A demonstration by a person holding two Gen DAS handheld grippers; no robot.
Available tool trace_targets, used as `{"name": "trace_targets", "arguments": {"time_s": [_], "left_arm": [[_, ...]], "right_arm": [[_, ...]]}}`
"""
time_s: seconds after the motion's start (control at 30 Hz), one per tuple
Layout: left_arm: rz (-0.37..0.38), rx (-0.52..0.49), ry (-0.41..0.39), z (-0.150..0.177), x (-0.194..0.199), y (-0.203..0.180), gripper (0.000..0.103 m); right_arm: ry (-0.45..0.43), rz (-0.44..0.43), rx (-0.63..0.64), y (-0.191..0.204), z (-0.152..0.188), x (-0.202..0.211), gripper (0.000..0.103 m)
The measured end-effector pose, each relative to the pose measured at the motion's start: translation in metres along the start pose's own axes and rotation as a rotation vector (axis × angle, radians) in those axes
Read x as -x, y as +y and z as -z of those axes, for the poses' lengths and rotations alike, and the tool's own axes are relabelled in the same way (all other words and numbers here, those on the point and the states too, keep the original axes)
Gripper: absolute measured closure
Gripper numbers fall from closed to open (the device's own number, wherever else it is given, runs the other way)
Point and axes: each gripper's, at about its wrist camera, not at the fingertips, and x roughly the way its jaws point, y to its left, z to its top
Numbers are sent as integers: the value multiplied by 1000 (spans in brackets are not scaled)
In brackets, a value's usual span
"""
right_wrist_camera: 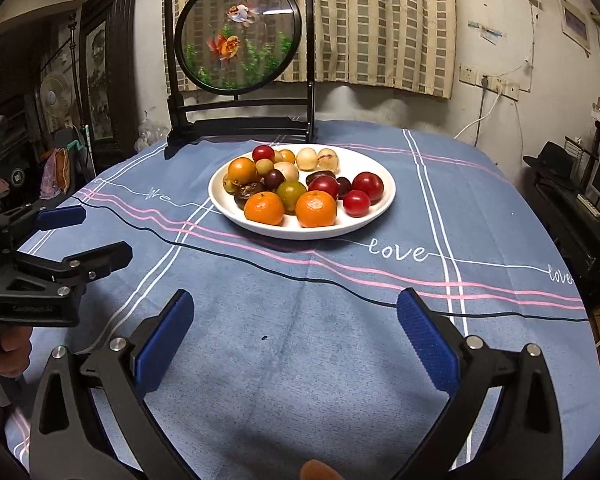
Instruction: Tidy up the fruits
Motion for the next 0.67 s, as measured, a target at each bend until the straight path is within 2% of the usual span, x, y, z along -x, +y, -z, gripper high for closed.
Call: {"name": "trace_targets", "arguments": {"time_s": [0.33, 0.47, 0.67], "left_arm": [[-8, 8, 13, 2, -3, 2, 2], [-46, 5, 7, 2, -4, 2, 2], [-59, -1, 18, 4, -8, 2, 2]], "right_arm": [[8, 3, -3, 0, 1, 0, 1], [13, 5, -8, -1, 1, -1, 1], [31, 4, -20, -3, 2, -5, 1]]}}
